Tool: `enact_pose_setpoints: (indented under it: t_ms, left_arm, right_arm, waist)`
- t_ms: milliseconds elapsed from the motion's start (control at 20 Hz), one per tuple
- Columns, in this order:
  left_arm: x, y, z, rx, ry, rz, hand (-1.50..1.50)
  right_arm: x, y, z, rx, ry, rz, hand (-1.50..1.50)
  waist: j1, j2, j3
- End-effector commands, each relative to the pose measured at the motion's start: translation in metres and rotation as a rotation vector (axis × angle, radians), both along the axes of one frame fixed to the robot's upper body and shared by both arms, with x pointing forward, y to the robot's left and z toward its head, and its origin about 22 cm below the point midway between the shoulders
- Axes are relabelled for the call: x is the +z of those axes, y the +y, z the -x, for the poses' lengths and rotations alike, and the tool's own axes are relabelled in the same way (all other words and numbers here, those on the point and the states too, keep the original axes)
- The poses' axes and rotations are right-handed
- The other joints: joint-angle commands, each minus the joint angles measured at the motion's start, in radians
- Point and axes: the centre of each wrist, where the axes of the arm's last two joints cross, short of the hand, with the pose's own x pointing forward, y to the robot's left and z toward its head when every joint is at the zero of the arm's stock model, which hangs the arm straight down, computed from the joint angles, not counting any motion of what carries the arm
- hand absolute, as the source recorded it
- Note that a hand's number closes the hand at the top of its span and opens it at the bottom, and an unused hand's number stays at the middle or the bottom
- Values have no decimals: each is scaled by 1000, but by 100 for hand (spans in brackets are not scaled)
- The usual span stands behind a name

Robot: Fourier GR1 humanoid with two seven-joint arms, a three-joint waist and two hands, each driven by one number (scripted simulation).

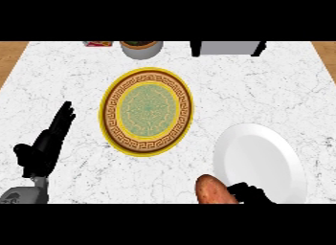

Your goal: Pick the sweet potato from the plate and place it in the plate

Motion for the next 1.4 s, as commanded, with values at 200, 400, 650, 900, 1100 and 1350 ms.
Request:
enact_pose_setpoints:
  t_ms: [200, 400, 650, 900, 1100, 1350]
  left_arm:
    - [10, -11, -7, -19, -22, 8, 0]
    - [0, -2, -3, -28, 0, 16, 0]
    - [6, -10, -3, -42, -8, 13, 0]
    - [-4, -16, 3, -39, -19, 1, 0]
    - [7, -13, -12, -66, -6, -4, 0]
    - [8, 0, -10, -71, -31, 10, 0]
  right_arm:
    - [35, 30, -29, 10, 4, -112, 150]
    - [36, 45, -73, 56, 39, -135, 150]
    - [33, 66, -127, 54, 69, -191, 150]
    - [24, 85, -168, 81, 109, -210, 150]
    - [8, 98, -196, 87, 108, -209, 150]
    - [12, 94, -213, 37, 31, -375, 150]
  waist:
    - [21, 5, 0]
    - [32, 11, 0]
    - [44, 10, 1]
    - [50, 10, 1]
    - [60, 14, 1]
    - [81, 17, 1]
